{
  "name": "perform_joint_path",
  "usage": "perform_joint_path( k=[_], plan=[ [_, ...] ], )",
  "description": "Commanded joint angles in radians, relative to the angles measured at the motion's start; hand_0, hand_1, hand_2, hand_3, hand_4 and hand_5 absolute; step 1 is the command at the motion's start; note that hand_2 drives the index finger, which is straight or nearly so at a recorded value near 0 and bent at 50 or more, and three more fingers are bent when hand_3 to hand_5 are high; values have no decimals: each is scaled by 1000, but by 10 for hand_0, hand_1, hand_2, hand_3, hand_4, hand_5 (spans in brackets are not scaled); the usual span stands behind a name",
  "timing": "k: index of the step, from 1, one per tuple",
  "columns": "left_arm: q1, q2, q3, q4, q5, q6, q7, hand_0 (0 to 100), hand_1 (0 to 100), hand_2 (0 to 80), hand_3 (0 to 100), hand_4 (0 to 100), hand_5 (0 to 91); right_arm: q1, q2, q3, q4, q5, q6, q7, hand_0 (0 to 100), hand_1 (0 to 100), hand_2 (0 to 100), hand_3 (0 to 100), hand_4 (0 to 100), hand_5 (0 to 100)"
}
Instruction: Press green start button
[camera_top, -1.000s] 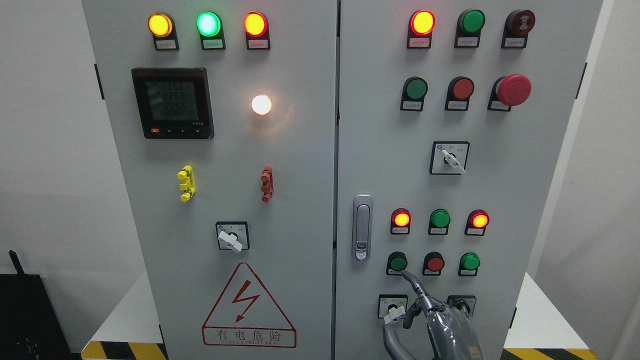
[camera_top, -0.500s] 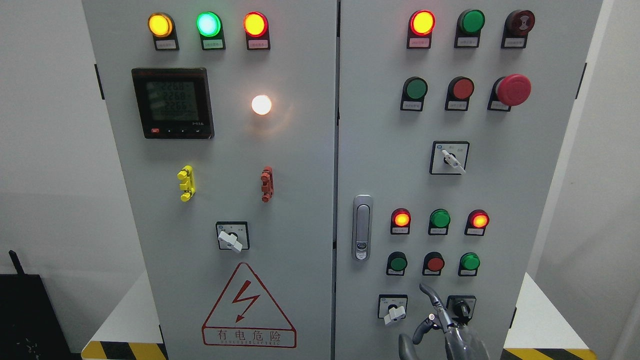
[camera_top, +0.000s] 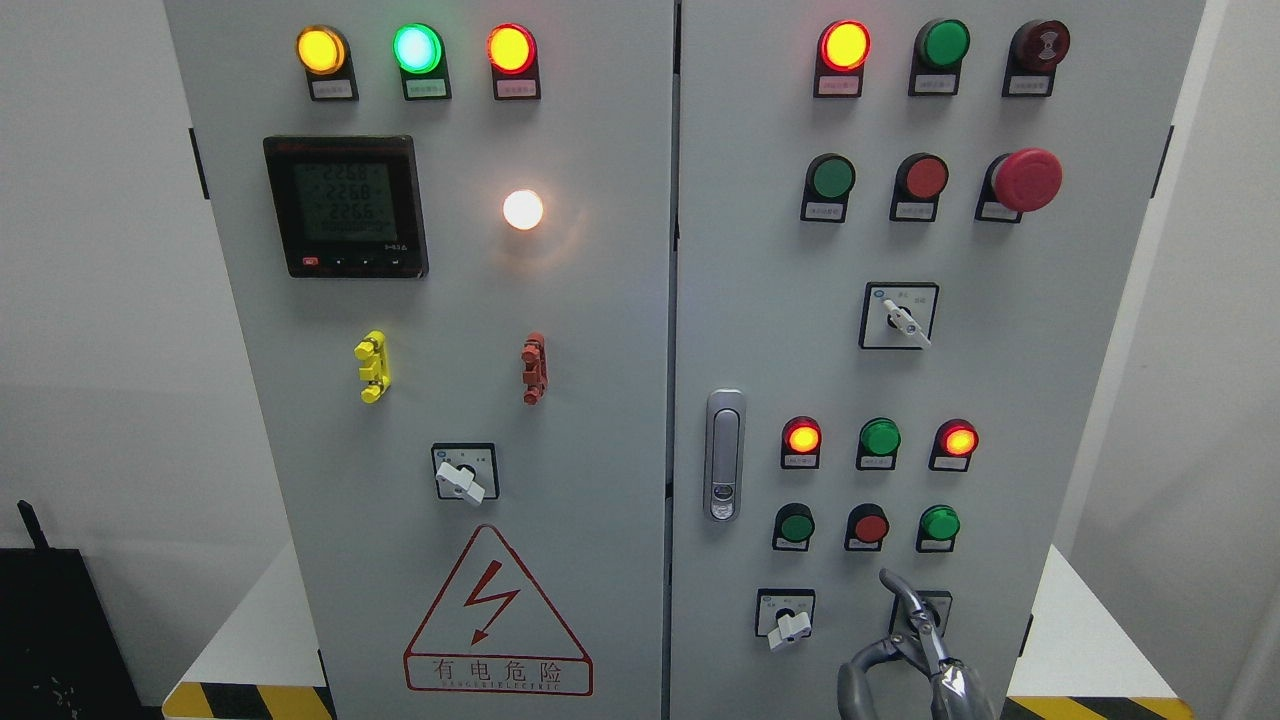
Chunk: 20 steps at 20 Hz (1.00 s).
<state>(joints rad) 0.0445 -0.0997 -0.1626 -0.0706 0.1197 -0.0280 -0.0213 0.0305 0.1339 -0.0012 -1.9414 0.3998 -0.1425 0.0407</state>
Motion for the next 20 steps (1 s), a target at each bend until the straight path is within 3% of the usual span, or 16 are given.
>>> perform_joint_path(
  k=[1,5,8,9,10,12,15,17,20],
  plan=[
    [0,0,0,0,0,-1,0,120,556,0,0,0,0,41,0,20,-65,-136,17,1,584,356,0,571,484,278],
    [0,0,0,0,0,-1,0,120,556,0,0,0,0,48,0,20,-63,-193,18,5,575,352,0,493,410,191],
    [0,0,0,0,0,-1,0,120,556,0,0,0,0,49,0,27,-63,-255,20,60,571,345,0,425,363,150],
    [0,0,0,0,0,-1,0,120,556,0,0,0,0,52,-2,29,-62,-274,20,67,565,339,0,332,273,83],
    [0,0,0,0,0,-1,0,120,556,0,0,0,0,57,-2,29,-62,-291,21,74,559,337,0,327,267,78],
    [0,0,0,0,0,-1,0,120,556,0,0,0,0,58,-2,29,-62,-318,38,97,505,334,0,201,146,0],
    [0,0,0,0,0,-1,0,120,556,0,0,0,0,71,-2,29,-63,-363,44,123,457,322,0,107,28,0],
    [0,0,0,0,0,-1,0,120,556,0,0,0,0,88,-2,29,-65,-394,44,155,431,310,0,66,0,0],
    [0,0,0,0,0,-1,0,120,556,0,0,0,0,114,-3,29,-88,-420,43,206,287,268,0,0,0,0]
  ],
)
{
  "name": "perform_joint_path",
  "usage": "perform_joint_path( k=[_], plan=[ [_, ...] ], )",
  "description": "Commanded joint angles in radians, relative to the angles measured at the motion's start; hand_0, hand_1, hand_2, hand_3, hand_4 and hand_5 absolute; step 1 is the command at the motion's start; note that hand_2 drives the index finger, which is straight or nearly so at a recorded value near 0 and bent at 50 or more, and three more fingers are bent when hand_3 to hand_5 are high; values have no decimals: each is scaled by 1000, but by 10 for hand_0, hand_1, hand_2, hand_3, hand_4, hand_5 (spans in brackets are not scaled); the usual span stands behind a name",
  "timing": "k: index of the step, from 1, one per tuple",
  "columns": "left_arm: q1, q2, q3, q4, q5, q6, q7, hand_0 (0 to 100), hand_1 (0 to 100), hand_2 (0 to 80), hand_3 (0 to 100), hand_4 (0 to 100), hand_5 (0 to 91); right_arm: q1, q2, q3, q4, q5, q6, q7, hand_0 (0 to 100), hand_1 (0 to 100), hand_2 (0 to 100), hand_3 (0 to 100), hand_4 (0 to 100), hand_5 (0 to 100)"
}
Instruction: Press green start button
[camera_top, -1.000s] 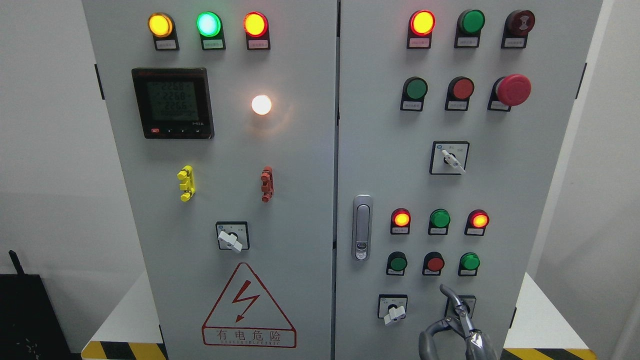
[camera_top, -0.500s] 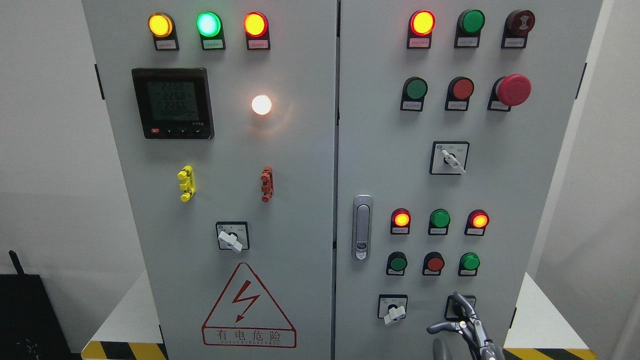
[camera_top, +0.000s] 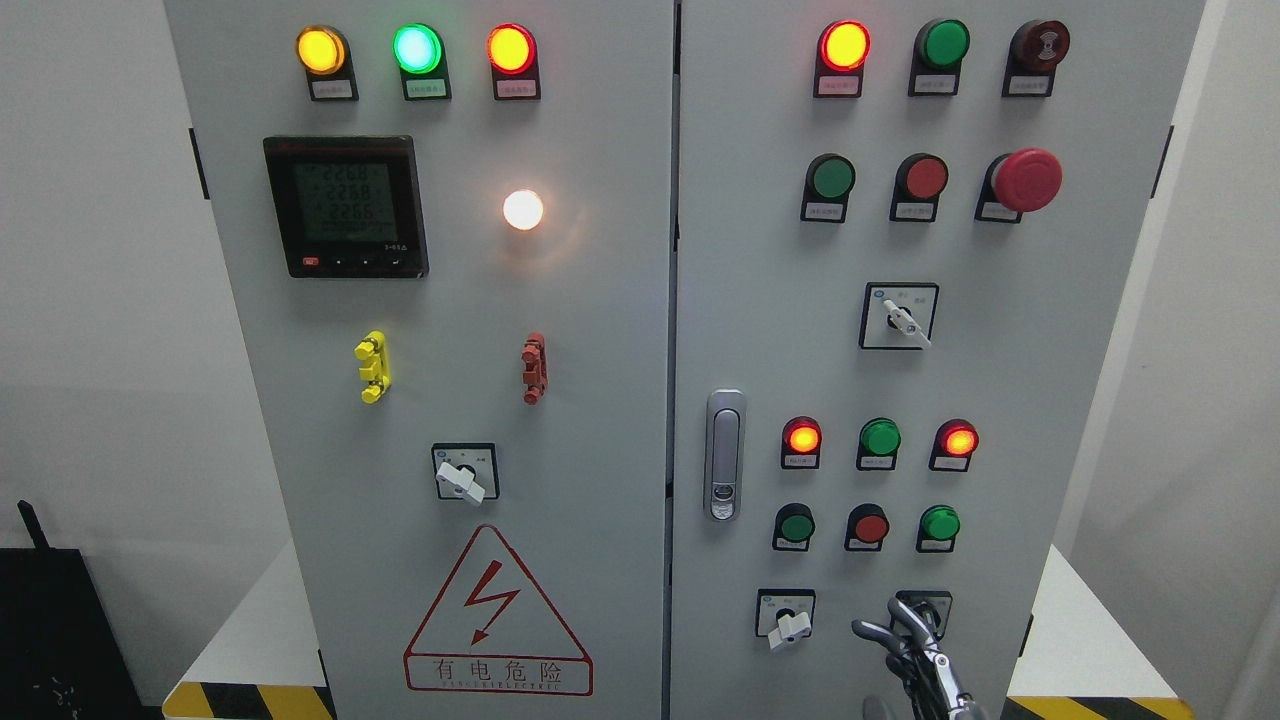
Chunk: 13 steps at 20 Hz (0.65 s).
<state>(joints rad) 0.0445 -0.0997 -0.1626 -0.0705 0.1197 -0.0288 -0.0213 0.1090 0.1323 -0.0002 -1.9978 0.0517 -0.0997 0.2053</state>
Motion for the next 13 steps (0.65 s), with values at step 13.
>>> perform_joint_path(
  k=[13],
  plan=[
    [0,0,0,0,0,0,0,120,556,0,0,0,0,55,-3,25,-44,-104,-5,72,83,203,0,0,0,0]
  ],
)
